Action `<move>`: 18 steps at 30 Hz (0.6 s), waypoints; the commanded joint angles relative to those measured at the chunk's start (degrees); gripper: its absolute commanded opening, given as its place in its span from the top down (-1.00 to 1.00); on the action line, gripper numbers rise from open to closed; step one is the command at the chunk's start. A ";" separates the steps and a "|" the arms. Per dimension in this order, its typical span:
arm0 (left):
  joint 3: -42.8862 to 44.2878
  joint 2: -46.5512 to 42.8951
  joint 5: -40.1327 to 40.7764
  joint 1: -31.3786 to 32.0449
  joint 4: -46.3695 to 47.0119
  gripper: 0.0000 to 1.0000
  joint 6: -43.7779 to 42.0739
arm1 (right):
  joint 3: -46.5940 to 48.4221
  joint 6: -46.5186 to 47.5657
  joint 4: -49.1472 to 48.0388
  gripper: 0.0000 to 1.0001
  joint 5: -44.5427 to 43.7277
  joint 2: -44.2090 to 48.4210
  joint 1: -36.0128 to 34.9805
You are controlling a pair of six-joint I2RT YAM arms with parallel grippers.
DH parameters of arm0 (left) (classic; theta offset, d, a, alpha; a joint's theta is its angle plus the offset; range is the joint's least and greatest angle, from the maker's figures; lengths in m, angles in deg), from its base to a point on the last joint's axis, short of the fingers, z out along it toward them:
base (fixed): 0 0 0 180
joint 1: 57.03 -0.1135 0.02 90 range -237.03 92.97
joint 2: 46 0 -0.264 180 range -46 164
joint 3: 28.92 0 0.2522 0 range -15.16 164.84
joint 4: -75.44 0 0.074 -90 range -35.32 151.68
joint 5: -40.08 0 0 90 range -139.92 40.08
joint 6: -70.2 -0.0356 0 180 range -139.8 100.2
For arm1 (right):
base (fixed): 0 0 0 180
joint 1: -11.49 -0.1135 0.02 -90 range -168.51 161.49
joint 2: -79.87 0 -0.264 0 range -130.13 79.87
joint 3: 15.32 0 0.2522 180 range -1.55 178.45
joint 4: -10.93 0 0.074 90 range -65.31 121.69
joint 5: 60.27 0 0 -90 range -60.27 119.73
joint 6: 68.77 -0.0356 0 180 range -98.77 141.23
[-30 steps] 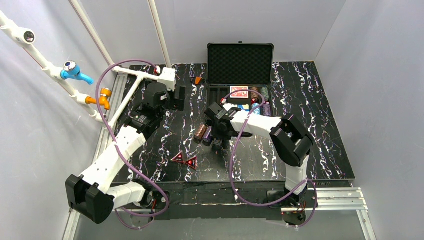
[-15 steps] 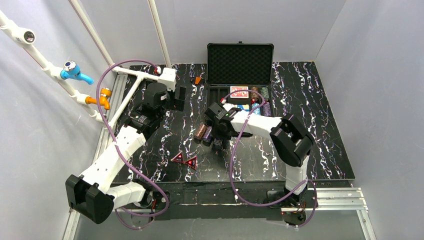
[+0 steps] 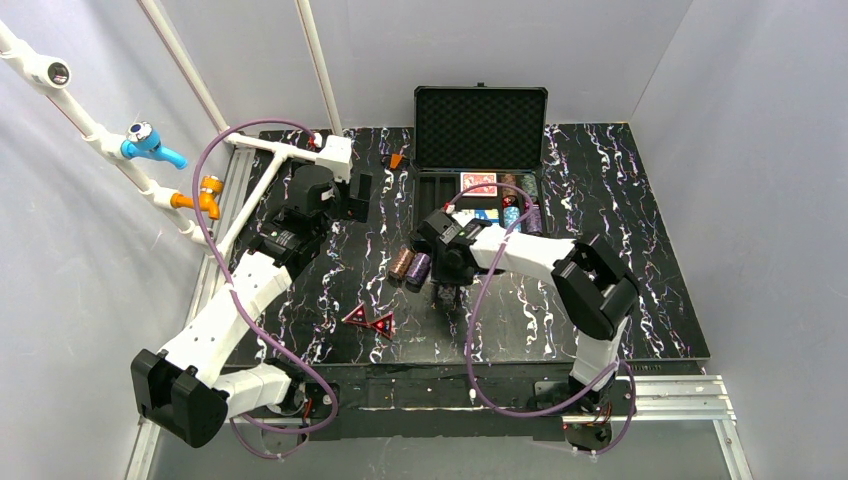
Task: Pack up texas hold em set
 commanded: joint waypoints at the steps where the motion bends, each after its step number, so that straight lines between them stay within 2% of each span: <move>1: -0.09 -2.19 0.07 0.22 0.44 -0.99 -0.56 | -0.39 4.29 -0.14 0.97 1.92 5.36 -0.06; 18: -0.28 -2.02 -0.56 0.57 0.44 -0.99 -1.23 | -3.32 14.61 -6.18 0.97 4.80 15.72 -0.06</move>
